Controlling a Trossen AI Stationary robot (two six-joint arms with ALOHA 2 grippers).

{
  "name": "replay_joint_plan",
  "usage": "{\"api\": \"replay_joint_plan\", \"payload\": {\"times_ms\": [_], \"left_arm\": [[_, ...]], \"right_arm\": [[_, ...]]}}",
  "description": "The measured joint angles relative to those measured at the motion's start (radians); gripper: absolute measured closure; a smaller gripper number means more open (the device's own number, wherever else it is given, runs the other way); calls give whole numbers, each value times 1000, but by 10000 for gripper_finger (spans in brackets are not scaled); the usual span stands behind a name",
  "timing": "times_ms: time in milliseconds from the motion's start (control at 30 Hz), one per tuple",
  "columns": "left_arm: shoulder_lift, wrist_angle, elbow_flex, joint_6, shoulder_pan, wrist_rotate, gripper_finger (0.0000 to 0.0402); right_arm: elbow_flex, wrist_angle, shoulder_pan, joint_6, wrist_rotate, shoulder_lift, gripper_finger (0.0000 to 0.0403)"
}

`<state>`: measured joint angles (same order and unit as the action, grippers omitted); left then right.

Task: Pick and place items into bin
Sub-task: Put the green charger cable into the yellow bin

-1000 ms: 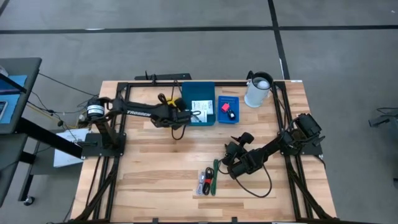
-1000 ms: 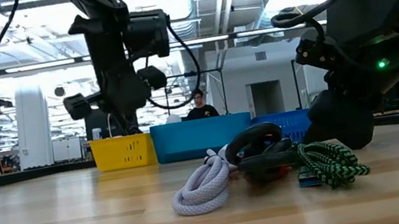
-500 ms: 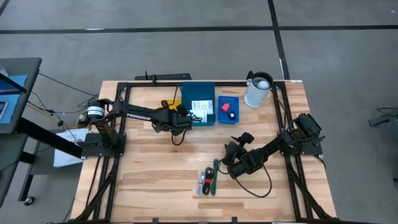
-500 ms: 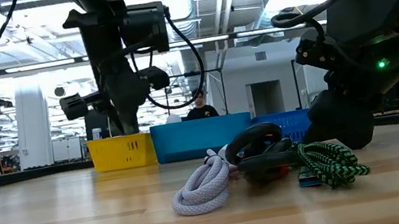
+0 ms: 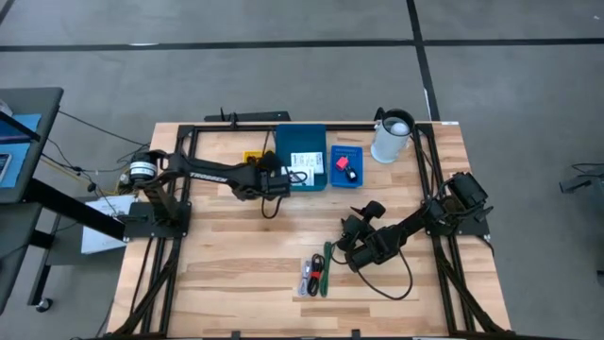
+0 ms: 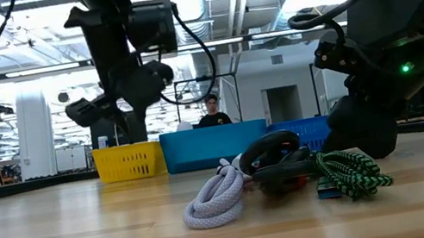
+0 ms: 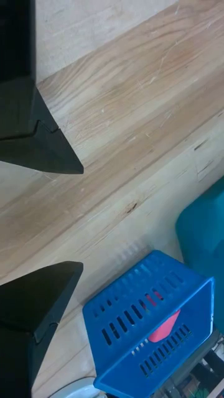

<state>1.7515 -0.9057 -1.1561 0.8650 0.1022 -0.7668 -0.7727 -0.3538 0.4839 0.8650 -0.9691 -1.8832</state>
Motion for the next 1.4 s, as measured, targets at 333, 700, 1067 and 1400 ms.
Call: {"api": "replay_joint_plan", "payload": {"times_ms": [333, 700, 1067, 1400], "left_arm": [[-274, -42, 0, -358, -20, 327, 246], [-680, 226, 99, -709, 59, 1092, 246], [-891, 527, 390, -853, 19, 1182, 246], [-1017, 943, 679, -1058, 16, 1179, 246]], "right_arm": [[0, 3, -2, -1, -1, 0, 164], [-45, 29, -28, -14, 52, -5, 164], [-193, 19, -33, -206, 278, -3, 164], [-396, -290, -73, -418, 472, -2, 164]]}}
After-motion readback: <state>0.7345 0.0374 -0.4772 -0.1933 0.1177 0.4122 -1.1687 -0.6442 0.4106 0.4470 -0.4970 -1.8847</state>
